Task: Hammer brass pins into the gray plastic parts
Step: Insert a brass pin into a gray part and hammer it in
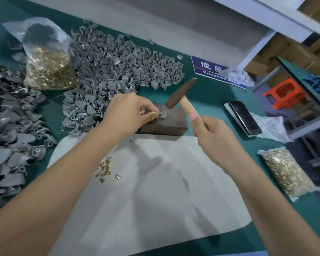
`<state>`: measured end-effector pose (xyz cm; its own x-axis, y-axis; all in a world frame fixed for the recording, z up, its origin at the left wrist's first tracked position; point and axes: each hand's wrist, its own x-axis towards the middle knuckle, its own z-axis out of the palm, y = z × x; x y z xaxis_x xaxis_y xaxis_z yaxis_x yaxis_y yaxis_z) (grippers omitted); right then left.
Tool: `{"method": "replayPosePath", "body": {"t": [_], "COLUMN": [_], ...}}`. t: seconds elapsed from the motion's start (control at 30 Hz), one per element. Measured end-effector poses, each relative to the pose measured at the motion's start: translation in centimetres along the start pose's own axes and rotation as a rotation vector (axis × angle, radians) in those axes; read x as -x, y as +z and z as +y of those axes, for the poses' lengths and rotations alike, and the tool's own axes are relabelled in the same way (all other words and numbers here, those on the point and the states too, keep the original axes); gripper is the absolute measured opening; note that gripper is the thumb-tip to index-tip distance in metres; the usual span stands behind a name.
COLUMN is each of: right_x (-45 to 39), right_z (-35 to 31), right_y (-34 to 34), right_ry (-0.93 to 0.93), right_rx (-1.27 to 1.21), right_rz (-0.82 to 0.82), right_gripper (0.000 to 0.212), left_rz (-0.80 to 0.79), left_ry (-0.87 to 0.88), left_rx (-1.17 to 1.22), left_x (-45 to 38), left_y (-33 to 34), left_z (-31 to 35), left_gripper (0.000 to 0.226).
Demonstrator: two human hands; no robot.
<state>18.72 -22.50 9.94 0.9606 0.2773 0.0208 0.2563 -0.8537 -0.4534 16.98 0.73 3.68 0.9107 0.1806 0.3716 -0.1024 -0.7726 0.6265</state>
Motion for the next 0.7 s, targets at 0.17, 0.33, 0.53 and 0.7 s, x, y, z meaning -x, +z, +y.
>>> {"method": "replayPosePath", "body": {"t": [0.17,0.33,0.53,0.7], "right_x": [0.2,0.1,0.8,0.3], "right_z": [-0.5,-0.1,-0.3,1.3], "right_y": [0.8,-0.4,1.2,-0.5], "right_ry": [-0.099,-0.070,-0.073,-0.020], "right_rx": [-0.136,0.057,-0.100,-0.059], "right_rz": [0.116,0.006,0.045,0.030], "right_gripper": [0.060,0.061,0.057,0.064], "left_rz": [-0.007,0.008,0.004,0.015], "left_ry": [0.011,0.026,0.015,0.004], "left_rx": [-0.014,-0.022,-0.036,-0.004], "left_x": [0.0,0.0,0.0,0.2], "left_y": [0.0,0.0,0.1,0.1], "left_z": [0.2,0.1,0.2,0.4], "left_gripper": [0.009,0.010,0.011,0.010]}}
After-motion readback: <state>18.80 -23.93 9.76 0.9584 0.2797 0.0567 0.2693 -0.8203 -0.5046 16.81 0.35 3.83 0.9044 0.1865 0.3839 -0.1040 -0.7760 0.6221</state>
